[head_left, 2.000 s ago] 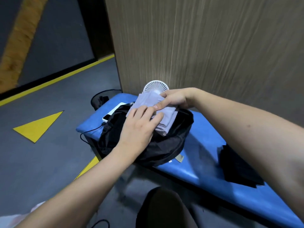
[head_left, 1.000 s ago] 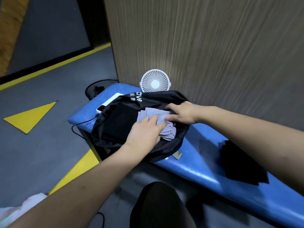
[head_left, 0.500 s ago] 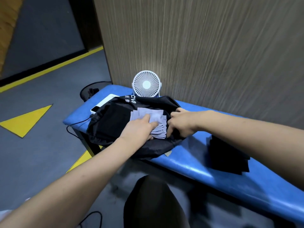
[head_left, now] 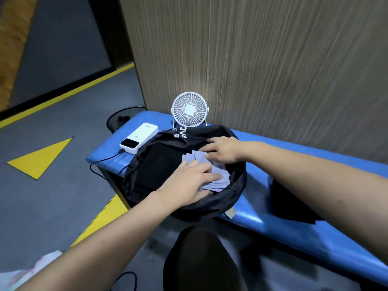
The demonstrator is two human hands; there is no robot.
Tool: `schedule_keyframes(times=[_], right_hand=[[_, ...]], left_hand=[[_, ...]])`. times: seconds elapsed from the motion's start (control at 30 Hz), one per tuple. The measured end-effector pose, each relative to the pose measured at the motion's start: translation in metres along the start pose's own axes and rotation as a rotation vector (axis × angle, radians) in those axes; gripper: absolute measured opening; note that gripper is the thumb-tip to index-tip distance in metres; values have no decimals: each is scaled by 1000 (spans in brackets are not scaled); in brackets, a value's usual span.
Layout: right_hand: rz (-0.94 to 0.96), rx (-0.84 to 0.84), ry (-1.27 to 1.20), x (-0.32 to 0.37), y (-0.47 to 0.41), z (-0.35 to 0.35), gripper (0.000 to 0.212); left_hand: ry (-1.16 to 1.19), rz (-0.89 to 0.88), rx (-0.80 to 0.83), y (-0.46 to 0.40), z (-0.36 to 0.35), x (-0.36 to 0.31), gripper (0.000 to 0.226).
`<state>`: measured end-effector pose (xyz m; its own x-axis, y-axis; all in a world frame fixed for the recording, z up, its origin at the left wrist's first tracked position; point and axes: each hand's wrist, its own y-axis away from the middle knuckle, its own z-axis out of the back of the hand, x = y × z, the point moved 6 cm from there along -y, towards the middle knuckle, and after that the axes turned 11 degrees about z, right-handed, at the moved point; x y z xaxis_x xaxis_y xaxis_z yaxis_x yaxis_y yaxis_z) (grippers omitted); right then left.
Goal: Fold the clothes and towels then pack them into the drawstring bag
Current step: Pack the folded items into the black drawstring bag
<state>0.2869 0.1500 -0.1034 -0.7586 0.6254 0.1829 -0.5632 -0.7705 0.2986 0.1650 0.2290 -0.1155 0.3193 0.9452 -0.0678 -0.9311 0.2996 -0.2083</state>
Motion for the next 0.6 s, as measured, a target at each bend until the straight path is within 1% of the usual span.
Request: schedule_keyframes(times=[0.03, 0.1, 0.17, 0.2, 0.23, 0.3, 0.33, 0.4, 0.47, 0.53, 0.6], right_hand=[[5, 9, 17, 4, -4, -2, 45], [-5, -11, -30, 13, -11, -2, 47], [-45, -68, -79, 15, -18, 2, 52], [-68, -95, -53, 14, -21, 5, 56], [-86, -123, 23, 12, -23, 9, 63], [-97, -201, 254, 9, -23, 17, 80], [-89, -249, 387, 9, -21, 20, 82], [-58, -339, 653, 15, -14, 27, 73], [-10, -422, 822, 22, -8, 35, 65], [24, -468, 834, 24, -4, 40, 59], [22, -503, 646, 20, -3, 43, 51]], left_hand=[[0, -3, 3, -1, 0, -1, 49], [19, 5, -1, -1, 1, -1, 51], [39, 4, -15, 0, 0, -1, 51], [47, 5, -20, 2, -2, 0, 50], [54, 9, -24, 2, -2, 0, 50], [62, 20, -27, 2, -3, 2, 50], [66, 23, -28, 1, -4, 3, 50], [78, 26, -32, 1, -5, 2, 51], [100, 26, -46, 2, -9, 1, 52], [110, 35, -58, 2, -16, 0, 54], [108, 66, -44, 1, -23, -3, 56]])
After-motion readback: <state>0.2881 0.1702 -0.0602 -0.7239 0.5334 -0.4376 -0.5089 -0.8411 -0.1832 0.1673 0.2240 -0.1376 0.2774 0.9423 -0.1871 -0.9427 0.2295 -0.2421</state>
